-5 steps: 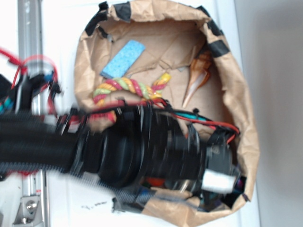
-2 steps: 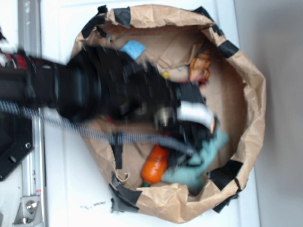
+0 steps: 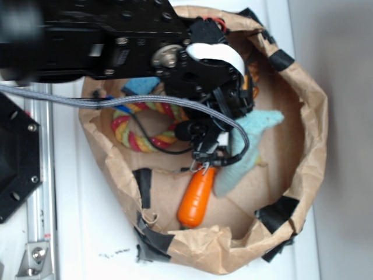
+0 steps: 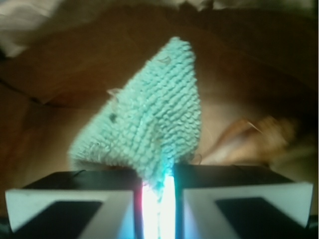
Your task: Grab the blue cloth.
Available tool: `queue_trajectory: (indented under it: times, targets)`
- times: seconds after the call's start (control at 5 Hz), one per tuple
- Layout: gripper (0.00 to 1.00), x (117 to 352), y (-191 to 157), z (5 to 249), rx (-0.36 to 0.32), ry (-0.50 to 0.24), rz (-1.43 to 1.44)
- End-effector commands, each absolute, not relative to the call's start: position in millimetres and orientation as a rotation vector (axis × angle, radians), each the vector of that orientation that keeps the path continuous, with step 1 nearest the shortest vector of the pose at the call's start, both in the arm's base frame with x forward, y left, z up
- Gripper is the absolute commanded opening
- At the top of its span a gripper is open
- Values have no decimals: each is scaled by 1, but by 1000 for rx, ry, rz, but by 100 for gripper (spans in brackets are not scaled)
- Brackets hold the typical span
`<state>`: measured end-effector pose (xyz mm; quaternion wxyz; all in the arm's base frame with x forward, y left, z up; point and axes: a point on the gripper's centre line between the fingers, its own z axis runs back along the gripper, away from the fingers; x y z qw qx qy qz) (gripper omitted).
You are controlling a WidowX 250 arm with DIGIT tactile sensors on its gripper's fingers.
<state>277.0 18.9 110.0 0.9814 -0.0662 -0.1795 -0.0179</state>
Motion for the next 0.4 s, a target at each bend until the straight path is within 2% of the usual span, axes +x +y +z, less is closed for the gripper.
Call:
queue_trajectory:
  times: [0.0,0.2]
  targets:
    - [0,274,-21,189,-35,-219,-4]
    - [0,281,-29,180,55,-117,71]
